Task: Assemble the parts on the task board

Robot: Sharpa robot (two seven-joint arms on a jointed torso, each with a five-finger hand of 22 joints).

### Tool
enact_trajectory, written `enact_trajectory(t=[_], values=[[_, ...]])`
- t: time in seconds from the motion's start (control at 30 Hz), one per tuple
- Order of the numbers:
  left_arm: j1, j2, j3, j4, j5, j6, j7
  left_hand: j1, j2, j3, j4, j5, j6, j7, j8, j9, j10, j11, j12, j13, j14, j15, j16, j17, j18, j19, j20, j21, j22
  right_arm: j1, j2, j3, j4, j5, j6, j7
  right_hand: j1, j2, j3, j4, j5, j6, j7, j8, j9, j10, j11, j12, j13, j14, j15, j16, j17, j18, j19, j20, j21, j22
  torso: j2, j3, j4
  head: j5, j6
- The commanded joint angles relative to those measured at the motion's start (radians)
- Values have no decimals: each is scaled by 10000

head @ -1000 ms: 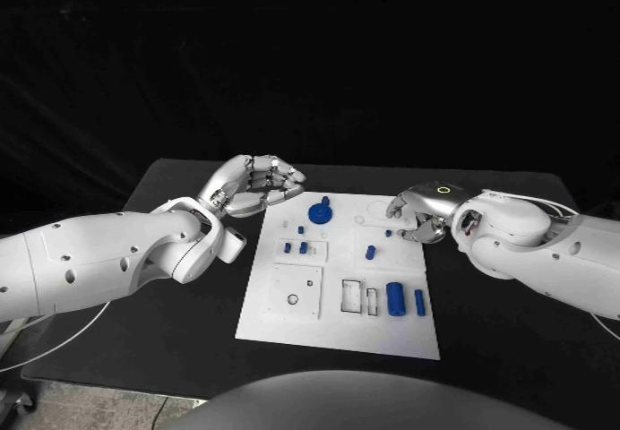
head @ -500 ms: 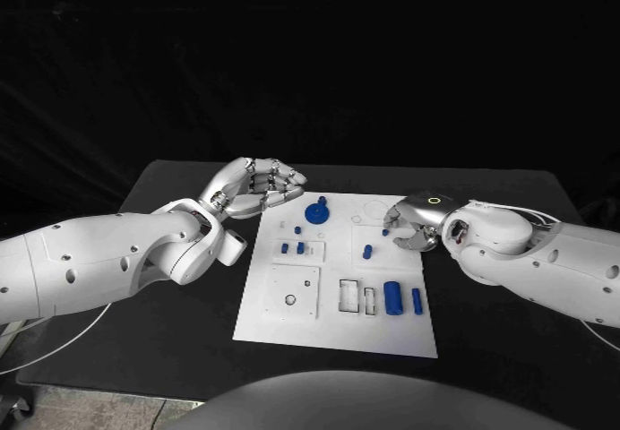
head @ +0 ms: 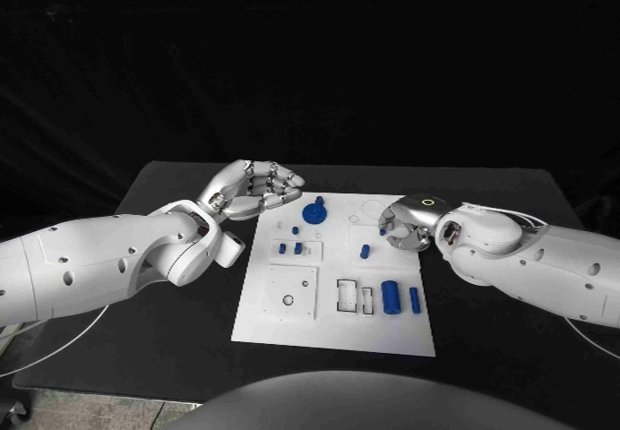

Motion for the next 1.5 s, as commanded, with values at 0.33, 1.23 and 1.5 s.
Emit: enact_trajectory(t=[0.33, 1.23, 1.5], values=[[-2, 151, 1, -108, 23, 421, -173, 233, 37, -63, 10, 131, -45, 0, 121, -24, -6, 61, 66, -103, 108, 39, 55, -64, 148, 155, 34, -66, -15, -68, 119, -17, -171, 747, -104, 345, -23, 243, 118, -41, -484, 209, 155, -16, 102, 622, 66, -16, -285, 69, 37, -114, -260, -15, 128, 28, -103, 600, -5, -3, 4, 51, 2], [-44, 205, -10, -251, -7, 622, -341, 462, 193, -93, 18, 328, -32, 24, 238, -47, 69, 114, 110, -295, 210, 102, 103, -154, 156, 351, 84, -81, -8, -88, 294, -15, -366, 1074, -71, 361, 286, 598, -44, -354, -1215, 1316, 30, 527, 723, 1694, -54, -538, -1054, 332, 92, -80, -415, -62, 444, 70, 125, 659, -9, -7, 10, 8, 2], [-46, 208, -13, -256, -16, 654, -383, 472, 204, -96, 19, 337, -32, 29, 245, -49, 76, 122, 112, -309, 213, 103, 104, -162, 157, 368, 87, -79, -6, -90, 353, -15, -395, 1167, -154, 411, 474, 741, -74, -487, -1413, 1412, 33, 630, 915, 1905, -68, -668, -1218, 296, 106, -166, -527, -51, 418, 79, 18, 645, -8, -3, 2, 29, 2]])
